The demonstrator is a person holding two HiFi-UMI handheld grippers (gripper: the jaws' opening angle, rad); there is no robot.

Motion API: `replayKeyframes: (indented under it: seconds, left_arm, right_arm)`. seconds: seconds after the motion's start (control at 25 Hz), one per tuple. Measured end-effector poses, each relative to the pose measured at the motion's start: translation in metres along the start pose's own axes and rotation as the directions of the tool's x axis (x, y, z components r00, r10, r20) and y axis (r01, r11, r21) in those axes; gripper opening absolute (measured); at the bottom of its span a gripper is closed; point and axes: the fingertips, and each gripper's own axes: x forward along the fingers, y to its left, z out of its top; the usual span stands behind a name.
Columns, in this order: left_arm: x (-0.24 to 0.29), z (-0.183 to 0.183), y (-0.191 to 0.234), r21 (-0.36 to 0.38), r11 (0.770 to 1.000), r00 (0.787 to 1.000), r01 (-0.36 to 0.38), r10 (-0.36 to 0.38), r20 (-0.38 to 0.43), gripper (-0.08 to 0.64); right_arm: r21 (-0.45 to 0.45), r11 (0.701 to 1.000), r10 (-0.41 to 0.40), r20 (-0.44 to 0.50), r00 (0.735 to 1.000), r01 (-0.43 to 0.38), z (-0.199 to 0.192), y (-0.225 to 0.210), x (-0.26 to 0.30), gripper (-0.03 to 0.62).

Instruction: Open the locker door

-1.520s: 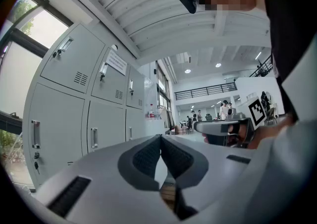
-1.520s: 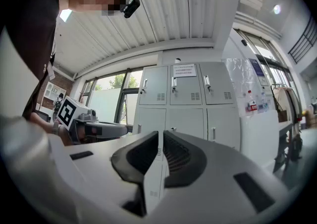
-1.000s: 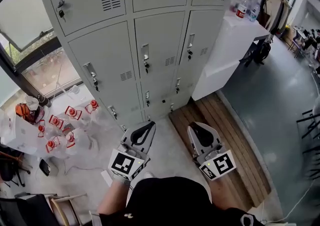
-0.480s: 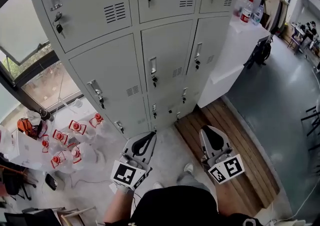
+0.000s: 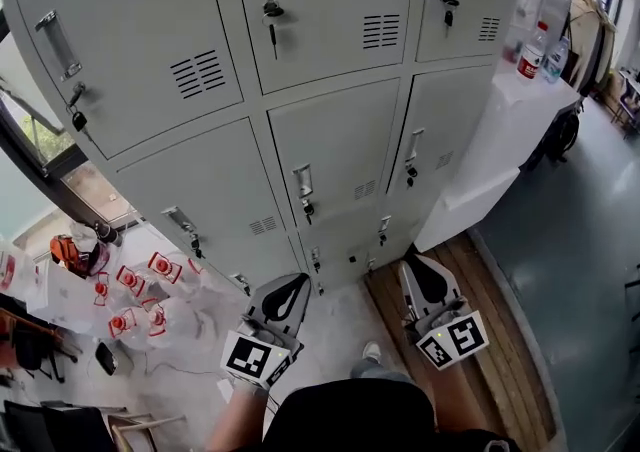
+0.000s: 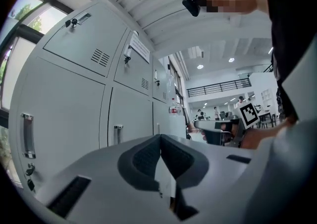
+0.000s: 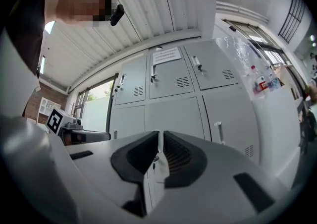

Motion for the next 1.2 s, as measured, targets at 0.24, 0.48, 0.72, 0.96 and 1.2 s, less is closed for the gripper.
replayKeyframes:
  seconds: [0.24, 0.48, 0.72, 0.96, 1.2]
  left_arm:
    - [0.057, 0.019, 0.012, 0.029, 0.992, 0.992, -0.124, 0.123, 0.022, 0.023]
    - [0.083, 0.036, 0.03, 0.077, 0.97, 0.972, -0.233, 0.229, 0.048, 0.023]
    - [0.078, 0.077, 0.056, 0.114, 0.951, 0.952, -0.289, 0.272, 0.142, 0.023]
    - [0.058, 0.108, 0.084, 0.159, 0.937, 0.941, -0.31, 0.28, 0.19, 0.023]
    - [0.049, 0.144, 0.105, 0.218, 0.924, 0.935, -0.314, 0.261, 0.239, 0.023]
  right_arm:
    - [0.03, 0.987, 0.155, 0.01, 0.988, -0.155, 0.007, -0.045, 0.048, 0.049]
    - [0.013, 0.957, 0.289, 0.014, 0.957, -0.289, 0.01, -0.057, 0.097, 0.049]
    - [-0.042, 0.921, 0.389, 0.079, 0.918, -0.387, 0.047, -0.03, 0.149, 0.049]
    - [-0.127, 0.894, 0.445, 0.129, 0.886, -0.43, 0.107, 0.012, 0.192, 0.049]
    - [-0.177, 0.874, 0.481, 0.191, 0.856, -0.452, 0.184, 0.044, 0.227, 0.049]
